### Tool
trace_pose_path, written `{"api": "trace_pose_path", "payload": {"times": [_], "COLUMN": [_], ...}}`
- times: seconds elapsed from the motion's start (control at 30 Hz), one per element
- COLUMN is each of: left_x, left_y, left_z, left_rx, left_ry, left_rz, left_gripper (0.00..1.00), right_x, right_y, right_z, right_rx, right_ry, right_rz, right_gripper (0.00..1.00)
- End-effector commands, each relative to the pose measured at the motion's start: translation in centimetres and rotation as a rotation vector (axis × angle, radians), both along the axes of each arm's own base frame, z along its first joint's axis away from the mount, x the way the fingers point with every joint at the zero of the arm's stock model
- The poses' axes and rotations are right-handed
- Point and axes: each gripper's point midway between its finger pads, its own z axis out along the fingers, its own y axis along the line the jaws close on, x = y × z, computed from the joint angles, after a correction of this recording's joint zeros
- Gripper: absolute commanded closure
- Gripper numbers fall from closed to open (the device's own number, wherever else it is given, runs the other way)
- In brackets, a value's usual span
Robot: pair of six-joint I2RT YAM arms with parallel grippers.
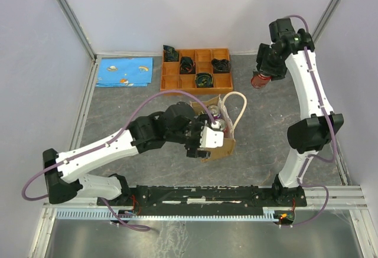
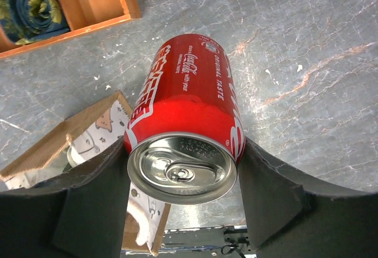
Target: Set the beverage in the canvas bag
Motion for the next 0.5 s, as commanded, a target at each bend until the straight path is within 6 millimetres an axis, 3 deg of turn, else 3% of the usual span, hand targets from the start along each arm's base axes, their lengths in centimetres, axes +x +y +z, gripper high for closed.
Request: {"api": "trace_pose_path", "payload": {"times": [0.0, 0.23, 0.47], "left_x": [1.0, 1.6, 1.6], "left_y": [-1.4, -2.0, -2.1], "left_z": [-1.1, -4.6, -7.4], "left_rx": [-0.014, 0.026, 0.055], "left_ry": [-0.086, -0.065, -0.018], "left_rz": [-0.011, 0.013, 0.038], "left_gripper": [0.09, 0.08, 0.08], "right_x": [-1.5, -3.8, -6.7], "right_y": [0.8, 2.9, 4.9], "right_z": [7.3, 9.9, 10.4], "right_rx": [0.08, 0.212, 0.326], "right_ry": [-0.201, -0.243, -0.23], "right_rz": [0.026, 0.083, 0.16], "right_gripper": [1.0, 1.0, 1.0]}}
